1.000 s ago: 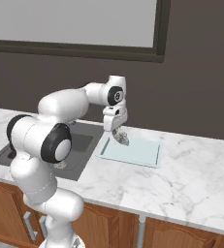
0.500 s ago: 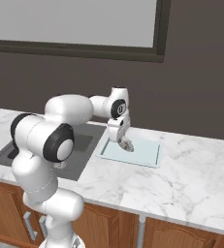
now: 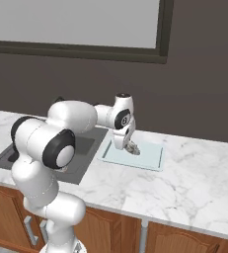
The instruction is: Take the fish out of the fridge, briefly rinse it in the sink, and place it on the tray next to the sink.
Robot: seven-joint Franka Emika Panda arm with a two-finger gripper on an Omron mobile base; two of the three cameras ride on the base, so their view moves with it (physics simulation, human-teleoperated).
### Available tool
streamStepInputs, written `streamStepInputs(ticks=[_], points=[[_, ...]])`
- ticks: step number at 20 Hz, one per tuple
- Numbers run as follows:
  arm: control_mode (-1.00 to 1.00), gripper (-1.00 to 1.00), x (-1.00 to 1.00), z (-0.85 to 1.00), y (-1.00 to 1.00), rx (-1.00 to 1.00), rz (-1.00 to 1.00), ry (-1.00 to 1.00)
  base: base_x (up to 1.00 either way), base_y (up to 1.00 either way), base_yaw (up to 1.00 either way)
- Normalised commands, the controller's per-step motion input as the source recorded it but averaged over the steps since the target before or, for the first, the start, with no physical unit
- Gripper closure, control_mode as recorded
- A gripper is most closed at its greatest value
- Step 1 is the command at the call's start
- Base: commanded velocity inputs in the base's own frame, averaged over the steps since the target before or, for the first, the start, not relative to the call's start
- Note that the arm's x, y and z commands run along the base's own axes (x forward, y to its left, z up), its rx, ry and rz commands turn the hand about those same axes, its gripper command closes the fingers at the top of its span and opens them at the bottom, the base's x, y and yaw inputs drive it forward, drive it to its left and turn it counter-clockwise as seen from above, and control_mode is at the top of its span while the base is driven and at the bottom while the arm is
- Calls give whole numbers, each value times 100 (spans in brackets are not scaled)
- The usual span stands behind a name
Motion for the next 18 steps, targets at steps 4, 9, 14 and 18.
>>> streamStepInputs(ticks=[4, 9, 14, 18], points=[[-100, 100, 30, -22, -14, 0, 0, -9, 0, 0, 0], [-100, 100, 36, -29, -19, 0, 0, -7, 0, 0, 0], [-100, 100, 34, -21, -22, 0, 0, -9, 0, 0, 0], [-100, -100, 39, -12, -18, 0, 0, -3, 0, 0, 0]])
